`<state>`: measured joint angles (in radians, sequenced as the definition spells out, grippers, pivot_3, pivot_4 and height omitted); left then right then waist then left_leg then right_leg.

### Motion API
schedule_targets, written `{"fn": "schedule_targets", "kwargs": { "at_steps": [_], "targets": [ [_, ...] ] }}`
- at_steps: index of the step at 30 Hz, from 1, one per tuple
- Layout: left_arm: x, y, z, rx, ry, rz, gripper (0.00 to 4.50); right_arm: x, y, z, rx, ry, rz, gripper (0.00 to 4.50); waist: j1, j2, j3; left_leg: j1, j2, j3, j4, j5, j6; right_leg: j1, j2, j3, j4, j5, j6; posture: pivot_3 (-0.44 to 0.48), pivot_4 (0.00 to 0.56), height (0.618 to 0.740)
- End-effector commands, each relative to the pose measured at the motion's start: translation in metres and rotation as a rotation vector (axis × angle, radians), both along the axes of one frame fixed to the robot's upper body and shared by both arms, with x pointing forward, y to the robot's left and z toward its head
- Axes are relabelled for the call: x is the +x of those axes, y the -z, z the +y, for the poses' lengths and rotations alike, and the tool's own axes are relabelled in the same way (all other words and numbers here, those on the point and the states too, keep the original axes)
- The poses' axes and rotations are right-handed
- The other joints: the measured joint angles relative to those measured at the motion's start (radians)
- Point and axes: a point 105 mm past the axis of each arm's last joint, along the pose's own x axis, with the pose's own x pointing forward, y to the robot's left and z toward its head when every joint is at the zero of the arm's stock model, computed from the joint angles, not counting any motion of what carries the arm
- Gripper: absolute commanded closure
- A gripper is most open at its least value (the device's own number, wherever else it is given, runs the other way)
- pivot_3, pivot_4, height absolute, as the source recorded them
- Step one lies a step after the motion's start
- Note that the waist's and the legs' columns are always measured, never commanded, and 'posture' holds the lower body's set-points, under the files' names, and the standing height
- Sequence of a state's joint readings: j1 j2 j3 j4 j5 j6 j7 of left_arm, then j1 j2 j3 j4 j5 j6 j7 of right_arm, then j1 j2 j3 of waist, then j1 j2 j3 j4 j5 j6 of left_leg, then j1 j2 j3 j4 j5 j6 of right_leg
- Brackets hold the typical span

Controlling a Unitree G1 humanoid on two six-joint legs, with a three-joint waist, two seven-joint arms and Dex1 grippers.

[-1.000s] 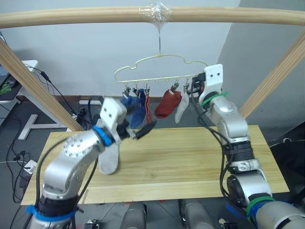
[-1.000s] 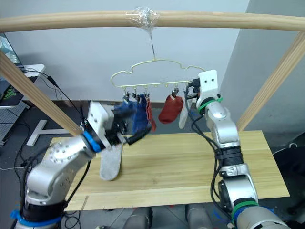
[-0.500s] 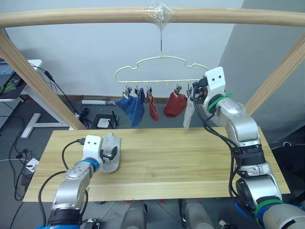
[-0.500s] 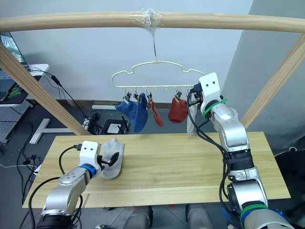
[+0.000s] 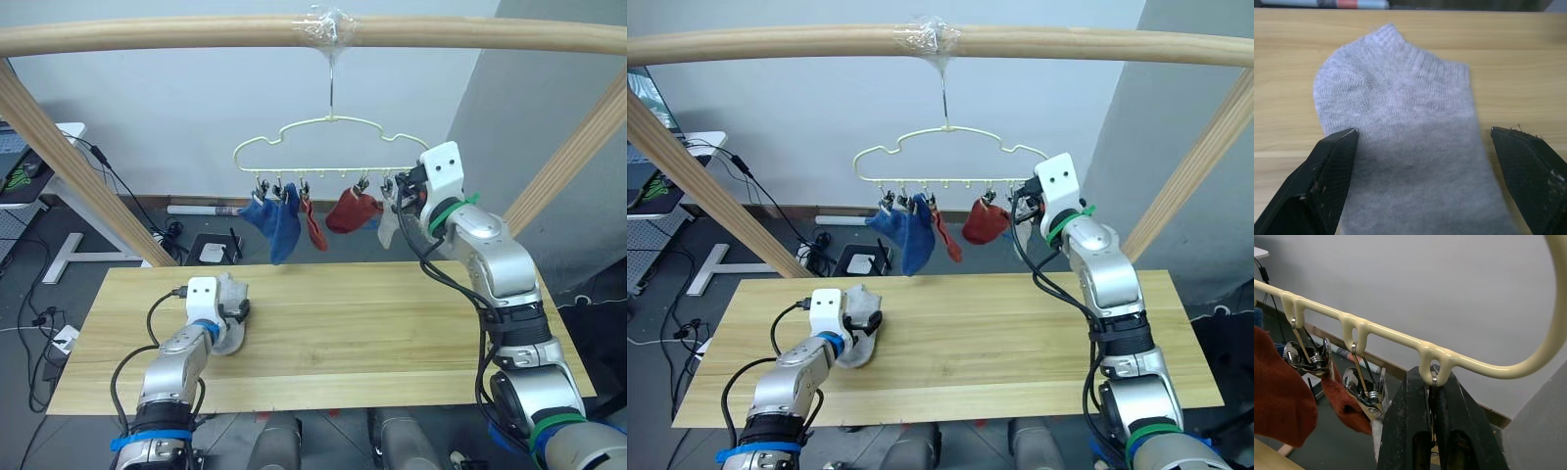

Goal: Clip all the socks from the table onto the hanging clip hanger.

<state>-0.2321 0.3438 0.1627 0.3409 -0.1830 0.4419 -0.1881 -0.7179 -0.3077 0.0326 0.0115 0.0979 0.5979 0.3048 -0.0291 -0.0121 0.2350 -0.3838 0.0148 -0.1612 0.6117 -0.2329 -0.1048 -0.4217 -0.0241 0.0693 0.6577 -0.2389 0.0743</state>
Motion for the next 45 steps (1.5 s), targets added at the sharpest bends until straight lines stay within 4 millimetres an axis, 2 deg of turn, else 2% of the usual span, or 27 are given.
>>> {"fn": "schedule_targets", "kwargs": {
  "at_steps": [1,2,9,15,16,18,20,22,24,27,28,31,33,37,40,45],
  "targets": [
    [-0.007,0.011,-0.003,0.011,0.031,0.042,0.39,-0.004,-0.001,-0.007,-0.011,0.019,-0.008,4.50,0.000,0.000,0.000,0.000,0.000,0.000,0.000,0.000,0.000,0.000,0.000,0.000,0.000,0.000,0.000,0.071,0.233,0.740],
    [-0.007,0.012,-0.004,0.008,0.036,0.046,0.57,-0.004,-0.001,-0.007,-0.011,0.021,-0.007,4.50,0.000,0.000,0.000,0.000,0.000,0.000,0.000,0.000,0.000,0.000,0.000,0.000,0.000,0.000,0.000,0.071,0.233,0.740],
    [-0.013,0.020,-0.005,-0.089,-0.006,0.071,2.57,-0.007,0.003,-0.010,0.004,0.032,0.016,4.50,0.002,0.000,0.000,0.001,0.000,0.000,0.000,0.000,0.000,0.001,-0.001,0.000,0.000,-0.001,0.001,0.073,0.228,0.740],
    [-0.013,0.015,-0.010,-0.076,0.043,0.047,4.34,-0.006,0.003,-0.013,0.001,0.034,0.024,4.50,0.003,0.000,0.000,0.001,-0.001,0.000,0.000,0.000,0.000,0.002,-0.001,0.000,0.000,-0.001,0.001,0.077,0.224,0.740],
    [-0.012,0.014,-0.011,-0.073,0.053,0.043,4.46,-0.005,0.003,-0.014,0.002,0.034,0.025,4.50,0.003,0.000,0.000,0.001,-0.001,0.000,0.000,0.000,0.000,0.002,-0.001,0.000,0.000,-0.001,0.001,0.077,0.224,0.740],
    [-0.009,0.002,-0.025,-0.013,0.168,-0.003,4.46,-0.005,0.002,-0.015,0.005,0.032,0.032,4.50,0.004,0.000,0.000,0.001,-0.001,0.000,0.000,0.000,0.000,0.002,-0.001,0.000,0.000,-0.001,0.001,0.081,0.220,0.740],
    [-0.003,-0.024,-0.058,-0.007,0.328,-0.118,4.46,-0.004,-0.001,-0.020,0.013,0.025,0.056,4.50,0.005,0.000,0.000,0.001,-0.001,0.000,0.000,0.000,0.000,0.002,-0.001,0.000,-0.001,-0.001,0.001,0.081,0.220,0.740],
    [-0.003,-0.041,-0.080,-0.037,0.419,-0.189,4.46,-0.004,-0.003,-0.023,0.030,0.023,0.087,4.50,0.011,0.000,0.000,-0.001,-0.002,0.000,0.000,0.000,0.000,0.001,-0.002,0.000,-0.002,0.000,0.000,0.081,0.220,0.740],
    [-0.009,-0.061,-0.108,-0.046,0.560,-0.271,4.46,-0.003,-0.006,-0.028,0.057,0.016,0.132,4.50,0.012,-0.001,0.000,-0.001,-0.002,0.000,0.000,0.000,0.000,0.001,-0.002,0.000,-0.002,0.000,0.000,0.076,0.216,0.740],
    [-0.028,-0.096,-0.153,0.016,0.840,-0.427,4.46,-0.002,-0.011,-0.036,0.125,0.019,0.238,4.50,0.011,-0.001,0.000,-0.002,-0.001,0.000,-0.001,0.000,0.000,0.000,-0.002,0.000,-0.003,0.001,-0.001,0.068,0.216,0.740],
    [-0.033,-0.104,-0.163,0.027,0.902,-0.471,4.46,-0.002,-0.012,-0.037,0.137,0.019,0.262,4.50,0.011,-0.001,0.000,-0.002,-0.001,0.000,-0.001,0.000,0.000,0.001,-0.002,0.000,-0.003,0.001,-0.003,0.058,0.220,0.740],
    [-0.044,-0.141,-0.196,0.045,1.035,-0.665,4.46,-0.004,-0.012,-0.039,0.282,0.024,0.438,4.50,0.011,-0.001,0.000,-0.002,-0.001,0.000,-0.002,0.000,0.000,0.001,-0.002,0.000,-0.007,0.002,-0.003,0.045,0.221,0.740],
    [-0.049,-0.156,-0.213,0.050,1.079,-0.756,4.46,-0.008,-0.011,-0.036,0.374,0.012,0.543,4.50,0.012,0.000,0.000,-0.004,-0.001,0.000,-0.002,0.000,0.000,0.001,-0.002,0.000,-0.008,0.002,-0.003,0.045,0.221,0.740],
    [-0.048,-0.160,-0.233,0.081,1.112,-0.821,4.46,-0.013,-0.016,-0.030,0.431,-0.009,0.631,4.50,0.013,0.000,0.000,-0.007,-0.002,0.000,-0.001,0.000,0.000,0.001,-0.002,-0.001,-0.011,0.003,-0.002,0.031,0.224,0.740],
    [-0.046,-0.157,-0.237,0.116,1.122,-0.843,4.46,-0.015,-0.019,-0.028,0.460,-0.016,0.660,4.50,0.010,0.000,0.000,-0.007,-0.002,0.000,-0.002,-0.001,0.001,0.000,-0.002,-0.001,-0.011,0.003,-0.003,0.031,0.224,0.740],
    [-0.031,-0.154,-0.237,0.166,1.074,-0.867,4.46,-0.016,-0.025,-0.024,0.503,-0.031,0.687,4.50,0.008,0.001,0.001,-0.008,-0.002,0.000,-0.001,-0.001,0.002,0.000,-0.002,-0.001,-0.011,0.003,-0.003,0.015,0.239,0.740]
  ]
}}
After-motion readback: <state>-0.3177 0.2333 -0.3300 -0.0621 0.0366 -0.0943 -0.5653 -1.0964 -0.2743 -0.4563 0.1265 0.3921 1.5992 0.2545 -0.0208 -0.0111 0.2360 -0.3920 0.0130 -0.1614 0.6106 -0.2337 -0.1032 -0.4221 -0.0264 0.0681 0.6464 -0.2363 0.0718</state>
